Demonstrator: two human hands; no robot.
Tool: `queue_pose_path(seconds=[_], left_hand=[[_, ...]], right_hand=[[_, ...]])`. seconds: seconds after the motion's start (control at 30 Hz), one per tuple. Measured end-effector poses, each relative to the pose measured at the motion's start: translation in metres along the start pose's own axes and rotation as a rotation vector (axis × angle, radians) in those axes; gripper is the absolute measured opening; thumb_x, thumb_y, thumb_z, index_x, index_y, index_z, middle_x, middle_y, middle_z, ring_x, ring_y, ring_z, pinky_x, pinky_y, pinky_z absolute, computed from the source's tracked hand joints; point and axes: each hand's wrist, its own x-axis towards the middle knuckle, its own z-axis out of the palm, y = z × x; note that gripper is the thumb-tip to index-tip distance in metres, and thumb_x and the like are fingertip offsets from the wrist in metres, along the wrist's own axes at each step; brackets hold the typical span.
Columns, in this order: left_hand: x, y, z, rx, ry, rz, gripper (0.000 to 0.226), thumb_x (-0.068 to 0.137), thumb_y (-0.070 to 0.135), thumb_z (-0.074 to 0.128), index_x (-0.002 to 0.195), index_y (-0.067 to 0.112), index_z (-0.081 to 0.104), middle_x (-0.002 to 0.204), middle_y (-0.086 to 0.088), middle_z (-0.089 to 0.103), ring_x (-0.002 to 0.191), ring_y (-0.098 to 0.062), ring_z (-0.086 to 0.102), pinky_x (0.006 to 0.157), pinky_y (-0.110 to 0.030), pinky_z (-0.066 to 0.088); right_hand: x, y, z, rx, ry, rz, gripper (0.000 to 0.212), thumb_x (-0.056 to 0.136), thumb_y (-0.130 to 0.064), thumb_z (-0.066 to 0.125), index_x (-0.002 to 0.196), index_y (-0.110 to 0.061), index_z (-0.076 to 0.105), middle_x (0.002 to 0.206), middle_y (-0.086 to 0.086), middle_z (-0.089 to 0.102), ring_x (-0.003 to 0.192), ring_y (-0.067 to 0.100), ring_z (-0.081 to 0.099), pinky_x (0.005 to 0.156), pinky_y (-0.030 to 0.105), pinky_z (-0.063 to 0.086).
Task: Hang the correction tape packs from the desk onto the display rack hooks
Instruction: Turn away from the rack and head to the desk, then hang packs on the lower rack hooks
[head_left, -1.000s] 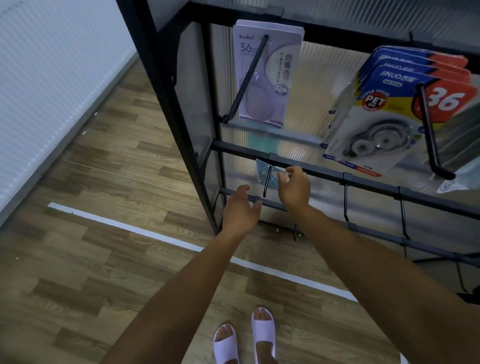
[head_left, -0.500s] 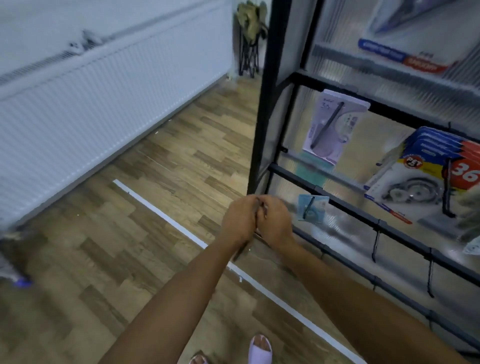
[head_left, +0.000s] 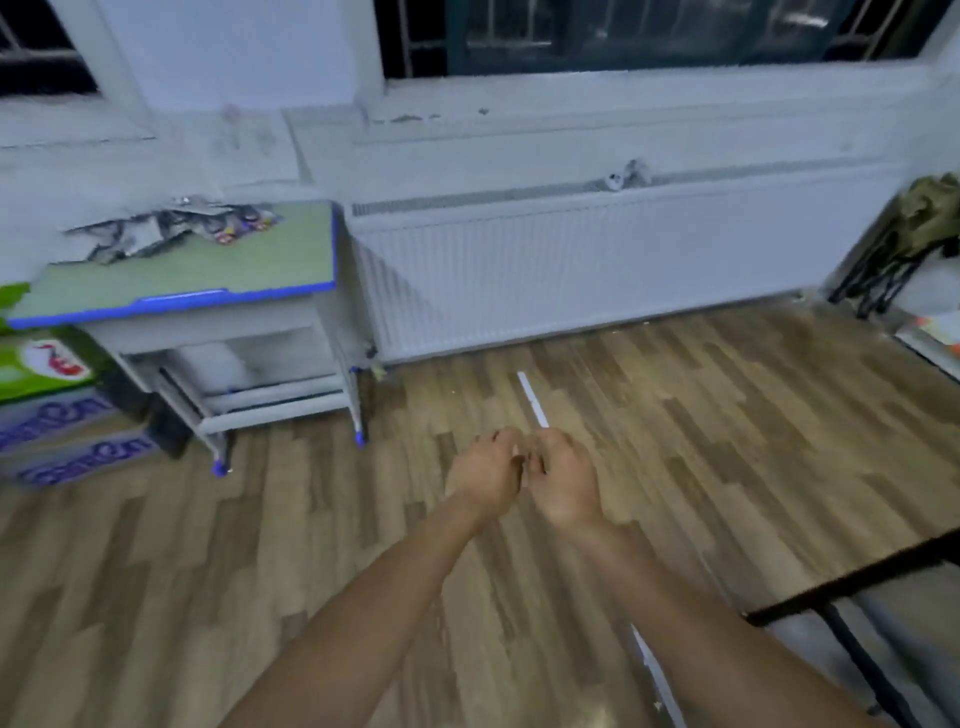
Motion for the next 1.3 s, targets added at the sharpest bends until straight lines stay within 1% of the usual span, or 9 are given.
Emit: queue_pose_path(seconds=[0.1,0.2,0.33,0.47,0.63,0.8,0.93,1.1,1.3], left_hand=[[-0.013,-0.075,-0.054,0.042,0.057,-0.107,0.038,0.099,0.026,0.041,0.136,0.016,0.045,0.131,-0.012,0.054,0.116,-0.032,0.052,0.088,-0.036,0.043],[-0.025,-0.137,-0.097,0.038,0.123,-0.196,0.037,0.098,0.027,0.043,0.133,0.016,0.047,0.128,-0.012,0.055,0.115,-0.033,0.052,0.088,-0.036,0.045],[-0.028,-0.209,-0.140,0.024,0.193,-0.315,0.040,0.097,0.028,0.044,0.135,0.018,0.046,0.130,-0.010,0.053,0.120,-0.031,0.050,0.094,-0.038,0.043],[-0.011,-0.272,-0.176,0.006,0.254,-0.425,0.046,0.097,0.029,0.044,0.141,0.016,0.039,0.135,-0.011,0.050,0.123,-0.030,0.047,0.098,-0.039,0.041],[0.043,-0.349,-0.228,0.003,0.318,-0.503,0.046,0.099,0.035,0.044,0.141,0.016,0.039,0.136,-0.009,0.050,0.123,-0.028,0.048,0.098,-0.039,0.042],[0.108,-0.413,-0.289,-0.026,0.354,-0.577,0.048,0.100,0.035,0.043,0.142,0.015,0.037,0.135,-0.011,0.051,0.124,-0.029,0.048,0.099,-0.041,0.042],[0.150,-0.461,-0.328,-0.090,0.378,-0.636,0.050,0.099,0.035,0.045,0.144,0.015,0.035,0.138,-0.012,0.047,0.123,-0.031,0.048,0.098,-0.043,0.043],[0.200,-0.530,-0.360,-0.084,0.368,-0.673,0.050,0.099,0.034,0.046,0.144,0.014,0.035,0.142,-0.011,0.042,0.126,-0.029,0.044,0.099,-0.038,0.039],[0.270,-0.620,-0.411,-0.023,0.345,-0.630,0.051,0.098,0.035,0.048,0.143,0.015,0.035,0.140,-0.011,0.042,0.124,-0.031,0.044,0.100,-0.039,0.039]], right_hand=[[0.017,-0.073,0.061,0.033,-0.073,-0.062,0.032,0.087,-0.006,0.051,0.118,-0.006,0.061,0.117,0.016,0.061,0.111,0.033,0.054,0.093,0.034,0.041],[0.032,-0.134,0.109,0.022,-0.142,-0.125,0.036,0.089,-0.010,0.050,0.124,-0.010,0.059,0.123,0.013,0.060,0.113,0.031,0.053,0.093,0.031,0.041],[0.060,-0.196,0.160,0.031,-0.216,-0.205,0.034,0.090,-0.014,0.052,0.124,-0.013,0.057,0.123,0.010,0.060,0.113,0.030,0.054,0.095,0.035,0.043],[0.100,-0.249,0.210,0.069,-0.258,-0.243,0.032,0.090,-0.013,0.053,0.122,-0.011,0.058,0.123,0.009,0.060,0.117,0.027,0.052,0.096,0.030,0.039],[0.174,-0.307,0.269,0.106,-0.311,-0.248,0.030,0.092,-0.014,0.052,0.122,-0.012,0.056,0.124,0.007,0.057,0.117,0.024,0.050,0.096,0.032,0.041],[0.261,-0.368,0.314,0.105,-0.344,-0.274,0.032,0.093,-0.016,0.051,0.124,-0.013,0.054,0.127,0.007,0.055,0.116,0.024,0.052,0.095,0.030,0.039],[0.320,-0.417,0.346,0.117,-0.350,-0.291,0.032,0.093,-0.014,0.051,0.125,-0.012,0.054,0.128,0.009,0.053,0.121,0.025,0.048,0.096,0.029,0.034],[0.381,-0.463,0.401,0.102,-0.374,-0.310,0.032,0.094,-0.015,0.052,0.126,-0.010,0.053,0.128,0.010,0.054,0.121,0.025,0.047,0.097,0.030,0.037],[0.456,-0.514,0.465,0.068,-0.359,-0.280,0.034,0.092,-0.013,0.054,0.126,-0.011,0.053,0.130,0.009,0.053,0.122,0.026,0.045,0.096,0.030,0.038]])
